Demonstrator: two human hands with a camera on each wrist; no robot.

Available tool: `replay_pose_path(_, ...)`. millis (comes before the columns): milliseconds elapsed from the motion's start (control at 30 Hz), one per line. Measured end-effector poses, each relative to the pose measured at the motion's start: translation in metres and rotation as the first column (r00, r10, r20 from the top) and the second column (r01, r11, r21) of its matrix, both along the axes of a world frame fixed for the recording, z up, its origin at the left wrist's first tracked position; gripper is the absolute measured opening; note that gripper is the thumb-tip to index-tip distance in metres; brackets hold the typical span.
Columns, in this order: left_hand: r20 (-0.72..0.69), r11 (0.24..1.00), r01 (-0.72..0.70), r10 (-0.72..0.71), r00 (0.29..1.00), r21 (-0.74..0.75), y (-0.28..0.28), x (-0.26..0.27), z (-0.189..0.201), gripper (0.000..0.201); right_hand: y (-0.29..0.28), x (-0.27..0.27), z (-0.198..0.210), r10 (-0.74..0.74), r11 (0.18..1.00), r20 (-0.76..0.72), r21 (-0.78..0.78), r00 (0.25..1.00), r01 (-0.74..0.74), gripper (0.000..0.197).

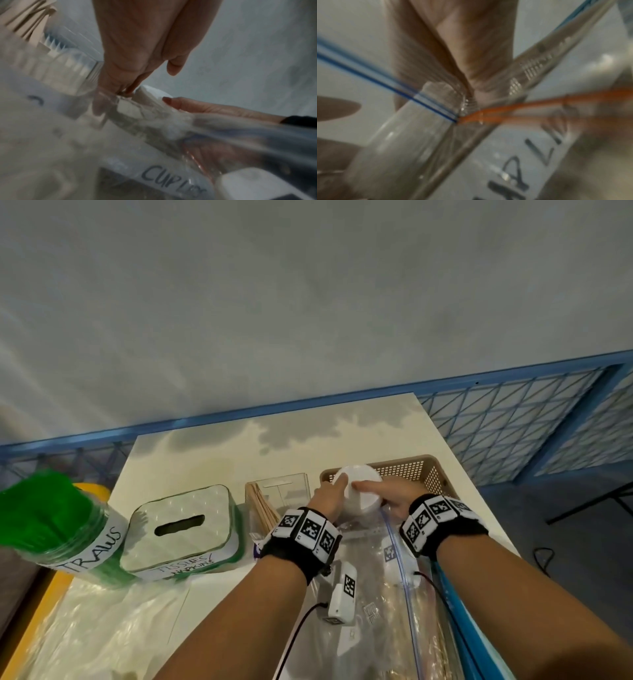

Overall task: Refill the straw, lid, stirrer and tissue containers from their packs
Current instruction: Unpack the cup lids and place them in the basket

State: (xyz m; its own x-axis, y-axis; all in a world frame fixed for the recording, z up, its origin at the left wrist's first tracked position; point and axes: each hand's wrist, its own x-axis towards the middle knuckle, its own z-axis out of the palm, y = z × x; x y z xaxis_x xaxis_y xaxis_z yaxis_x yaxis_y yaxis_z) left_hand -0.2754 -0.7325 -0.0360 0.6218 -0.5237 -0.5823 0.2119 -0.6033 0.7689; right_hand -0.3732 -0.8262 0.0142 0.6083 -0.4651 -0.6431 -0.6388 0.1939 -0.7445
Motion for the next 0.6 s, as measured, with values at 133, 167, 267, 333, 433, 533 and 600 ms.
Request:
replay_pose_path(133,0.005,0.999,0.025,-0.026,1.0,0.029,0.007,-0.011,0.028,0.104,0.007,0.002,-0.003,0.055,0.996,0.013,-0.067,0.998,-0.054,0.054)
replay_pose_path(167,0.013,0.997,0.057,-0.057,0.998,0.047,0.009,-0.015,0.039,0.087,0.008,0.004,-0.001,0.071,0.994,0.008,-0.084,0.997,-0.07,0.059)
replay_pose_path(267,0.025,0.996,0.058,-0.06,0.998,0.067,0.015,-0.016,0.045,0.057,-0.006,0.012,-0.03,0.077,0.996,-0.016,-0.047,0.997,-0.078,0.1)
replay_pose_path(333,0.084,0.99,0.109,-0.117,0.99,0.093,0.015,-0.014,0.043,0.075,-0.004,0.014,-0.029,0.035,0.999,-0.013,-0.002,0.999,-0.035,0.108)
replay_pose_path(433,0.112,0.986,0.129,-0.141,0.984,0.107,0.012,-0.011,0.039,0.07,0.023,0.005,0.018,-0.035,0.999,-0.003,0.027,0.999,0.035,0.074)
replay_pose_path(533,0.128,0.987,0.137,-0.147,0.981,0.084,0.014,-0.012,0.045,0.079,0.033,-0.004,0.041,-0.086,0.996,-0.043,-0.021,0.995,0.085,0.06)
replay_pose_path(600,0.147,0.986,0.15,-0.159,0.976,0.071,0.014,-0.011,0.039,0.087,0.038,-0.012,0.056,-0.106,0.994,-0.016,-0.042,0.994,0.105,0.054)
